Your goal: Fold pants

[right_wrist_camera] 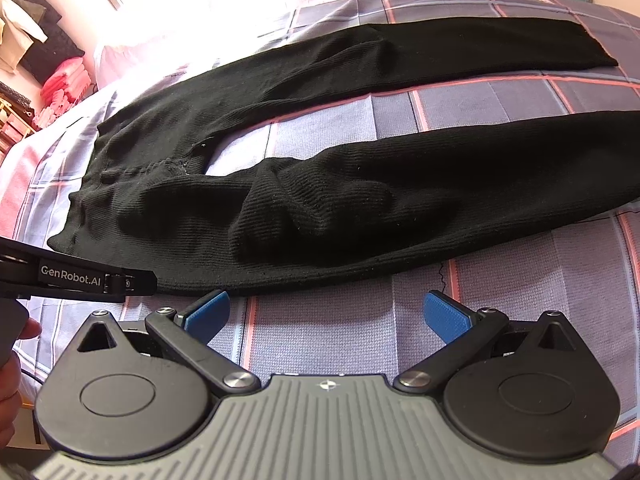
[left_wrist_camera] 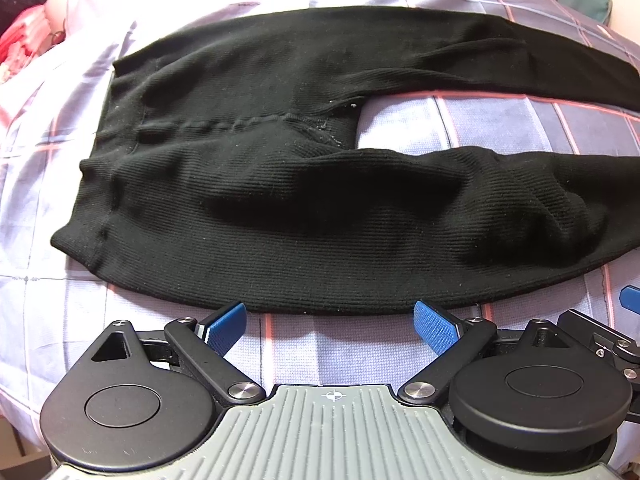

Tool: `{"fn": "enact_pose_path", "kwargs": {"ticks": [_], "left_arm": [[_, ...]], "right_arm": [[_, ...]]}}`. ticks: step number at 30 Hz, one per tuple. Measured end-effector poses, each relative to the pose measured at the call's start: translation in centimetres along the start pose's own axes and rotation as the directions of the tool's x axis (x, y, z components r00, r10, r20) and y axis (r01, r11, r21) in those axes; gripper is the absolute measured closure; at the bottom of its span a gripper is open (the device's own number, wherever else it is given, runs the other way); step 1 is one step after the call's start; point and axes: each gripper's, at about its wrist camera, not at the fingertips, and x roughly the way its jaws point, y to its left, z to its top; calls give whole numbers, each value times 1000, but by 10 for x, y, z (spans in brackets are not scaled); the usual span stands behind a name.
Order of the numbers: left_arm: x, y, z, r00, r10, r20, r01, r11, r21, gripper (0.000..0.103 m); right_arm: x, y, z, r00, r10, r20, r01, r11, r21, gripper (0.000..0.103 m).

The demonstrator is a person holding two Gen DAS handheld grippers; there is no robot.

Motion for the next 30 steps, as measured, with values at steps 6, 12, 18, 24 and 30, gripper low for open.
{"fn": "enact_pose_path", "kwargs": {"ticks": [6,12,18,24,30], "left_arm": [[2,0,2,1000,-1,-4,1,1000,-3,0],[3,0,2,1000,-1,-4,1,1000,-2,0],[4,-1,2,1000,2,-9,-2,1000,-2,0],[7,-4,3,1000,-1,-12,1,1000,3,0],[15,9,14,994,-78,78,83,995,-57,0]], "right_arm": [[2,0,2,1000,9,-6,-9,1000,-1,0],[3,1,2,1000,0,-11,0,1000,-3,0],[4,0,1,999,30,13,-30,1000,5,0],[4,-7,-1,999,47,22,-48,999,23,0],[-11,-62,-1,991,31,132,-50,988,143,0]]}}
